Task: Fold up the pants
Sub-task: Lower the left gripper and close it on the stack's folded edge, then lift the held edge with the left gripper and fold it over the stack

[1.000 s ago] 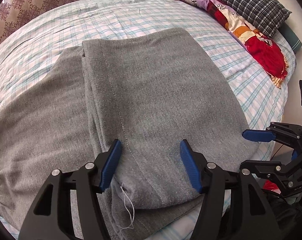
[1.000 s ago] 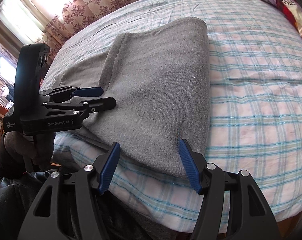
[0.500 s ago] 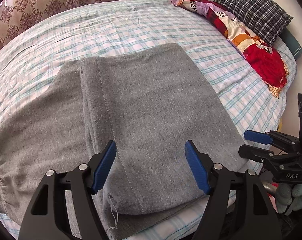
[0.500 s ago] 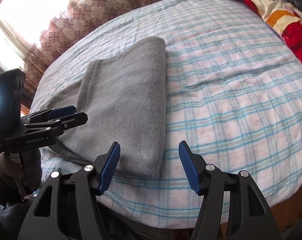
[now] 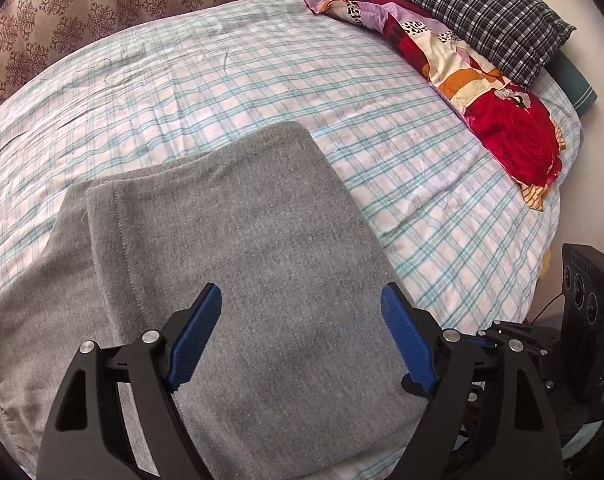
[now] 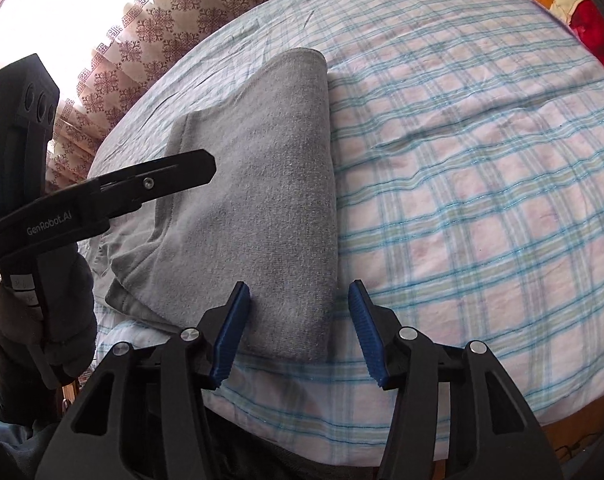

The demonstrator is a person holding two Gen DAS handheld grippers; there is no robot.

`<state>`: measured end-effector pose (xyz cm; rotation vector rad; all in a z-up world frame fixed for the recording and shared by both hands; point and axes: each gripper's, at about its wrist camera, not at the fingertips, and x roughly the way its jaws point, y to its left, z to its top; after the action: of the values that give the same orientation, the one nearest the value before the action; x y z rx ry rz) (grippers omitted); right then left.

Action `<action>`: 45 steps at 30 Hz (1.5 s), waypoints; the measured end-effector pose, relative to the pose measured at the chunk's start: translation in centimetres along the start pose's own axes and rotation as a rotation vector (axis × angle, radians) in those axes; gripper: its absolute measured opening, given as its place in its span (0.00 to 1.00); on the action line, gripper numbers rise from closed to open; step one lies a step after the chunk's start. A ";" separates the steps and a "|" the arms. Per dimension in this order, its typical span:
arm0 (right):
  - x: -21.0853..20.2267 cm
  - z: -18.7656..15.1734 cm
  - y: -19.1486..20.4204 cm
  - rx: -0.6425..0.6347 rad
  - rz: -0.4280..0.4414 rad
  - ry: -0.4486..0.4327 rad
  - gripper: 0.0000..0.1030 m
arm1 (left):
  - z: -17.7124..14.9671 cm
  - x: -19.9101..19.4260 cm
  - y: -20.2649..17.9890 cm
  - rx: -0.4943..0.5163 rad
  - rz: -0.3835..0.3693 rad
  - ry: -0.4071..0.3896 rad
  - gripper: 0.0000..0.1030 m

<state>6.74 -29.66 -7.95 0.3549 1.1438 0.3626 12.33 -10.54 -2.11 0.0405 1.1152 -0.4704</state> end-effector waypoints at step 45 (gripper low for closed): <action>-3.5 -0.7 8.4 -0.390 0.064 -0.194 0.28 | 3.1 1.3 0.9 -0.069 -0.007 0.099 0.20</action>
<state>3.97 -23.68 -1.62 0.0807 0.8500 0.5839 15.81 -10.97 -2.00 -0.0008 1.2289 -0.4398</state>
